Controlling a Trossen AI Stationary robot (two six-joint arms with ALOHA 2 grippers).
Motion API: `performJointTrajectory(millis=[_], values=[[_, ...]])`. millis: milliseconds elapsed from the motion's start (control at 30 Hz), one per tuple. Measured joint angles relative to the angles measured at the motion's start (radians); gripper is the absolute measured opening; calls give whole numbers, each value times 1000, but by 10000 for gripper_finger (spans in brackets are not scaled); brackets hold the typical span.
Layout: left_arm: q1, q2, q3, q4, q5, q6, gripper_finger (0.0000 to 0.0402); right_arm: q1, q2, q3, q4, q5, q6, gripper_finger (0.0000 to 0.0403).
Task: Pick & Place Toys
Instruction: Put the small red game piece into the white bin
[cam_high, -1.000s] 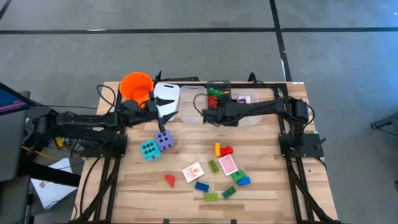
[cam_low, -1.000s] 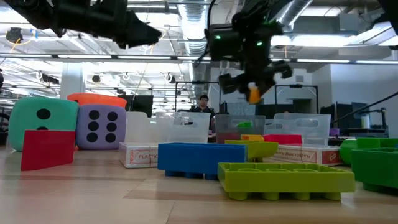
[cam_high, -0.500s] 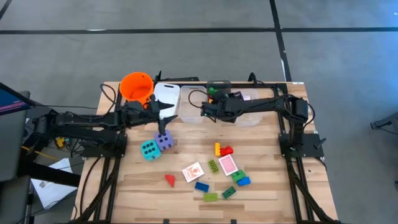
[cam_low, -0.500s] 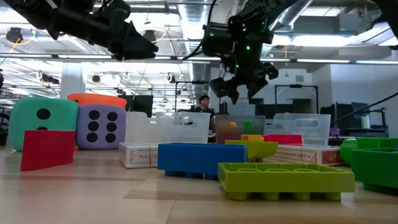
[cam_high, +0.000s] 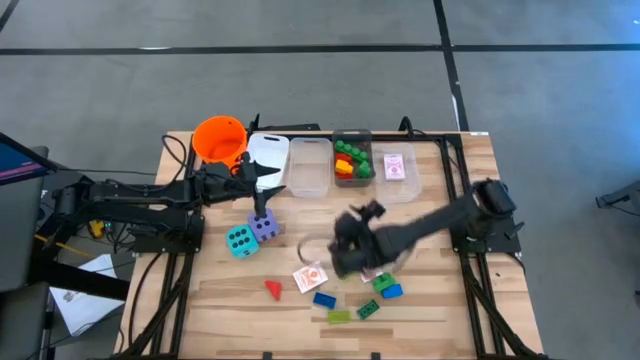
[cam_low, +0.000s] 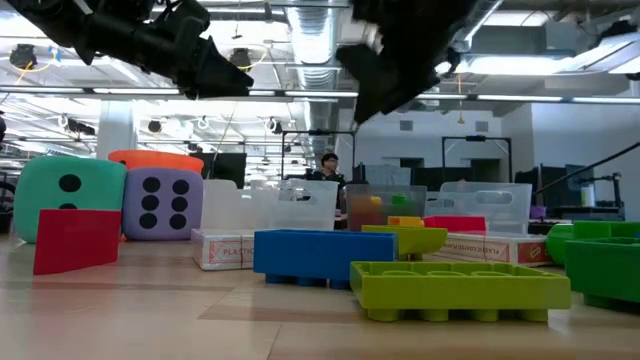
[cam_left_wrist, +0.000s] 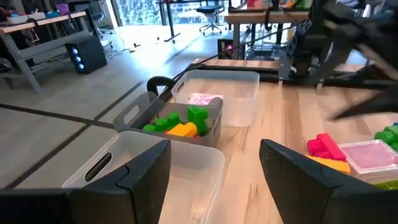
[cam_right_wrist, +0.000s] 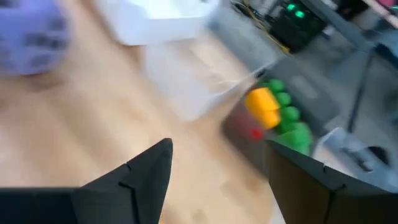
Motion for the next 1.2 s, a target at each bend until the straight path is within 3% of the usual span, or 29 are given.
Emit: performJointTrajectory(millis=[100, 267, 333, 600, 733, 1033, 1200], values=[[-8, 0, 0, 19, 70, -5, 237, 99, 0, 0, -34, 9, 99, 245], [-58, 15, 0, 96, 313, 4, 237, 221, 0, 0, -55, 9, 215, 245], [-95, 34, 0, 128, 364, 40, 237, 252, 0, 0, -27, 19, 225, 245], [-201, 207, 0, 393, 364, 135, 237, 258, 6, 0, 129, 140, 121, 245], [-217, 278, 0, 406, 360, 134, 237, 245, 10, -14, 189, 152, 73, 245], [-304, 303, 1, 246, 360, 83, 237, 240, 11, -97, 431, 152, -194, 245], [-397, 303, 0, 3, 361, 39, 237, 221, 10, -114, 530, 148, -365, 245]])
